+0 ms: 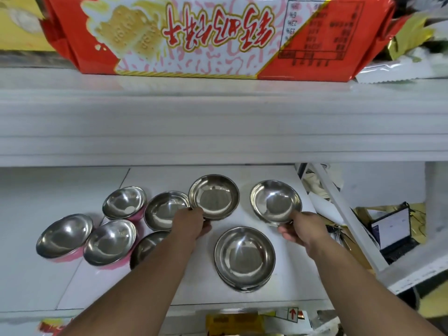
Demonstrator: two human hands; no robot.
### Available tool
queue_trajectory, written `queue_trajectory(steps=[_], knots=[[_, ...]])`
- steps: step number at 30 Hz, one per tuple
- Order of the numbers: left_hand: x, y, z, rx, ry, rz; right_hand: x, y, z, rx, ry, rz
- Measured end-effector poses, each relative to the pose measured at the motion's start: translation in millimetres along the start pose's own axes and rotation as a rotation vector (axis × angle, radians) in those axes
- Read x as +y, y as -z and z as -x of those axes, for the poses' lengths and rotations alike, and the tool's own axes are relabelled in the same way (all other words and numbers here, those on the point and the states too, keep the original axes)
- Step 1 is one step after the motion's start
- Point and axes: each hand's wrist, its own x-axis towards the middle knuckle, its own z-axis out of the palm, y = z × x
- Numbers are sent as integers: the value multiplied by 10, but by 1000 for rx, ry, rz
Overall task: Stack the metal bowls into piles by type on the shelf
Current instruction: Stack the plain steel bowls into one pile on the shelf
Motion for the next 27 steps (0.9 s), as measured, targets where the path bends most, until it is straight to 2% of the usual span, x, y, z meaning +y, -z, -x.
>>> queue_trajectory(steps=[5, 13, 21, 27], knots=[[108, 296, 208, -81, -22, -11, -4, 107, 342, 65, 25, -89], [68, 590, 734, -202, -129, -161, 15, 223, 956, 120, 49, -189], [-13, 496, 1113, -269, -157, -255, 29, 425, 1210, 100, 94, -188], [-74, 317, 1196, -247, -185, -463, 28, 509, 1328, 52, 118, -175]])
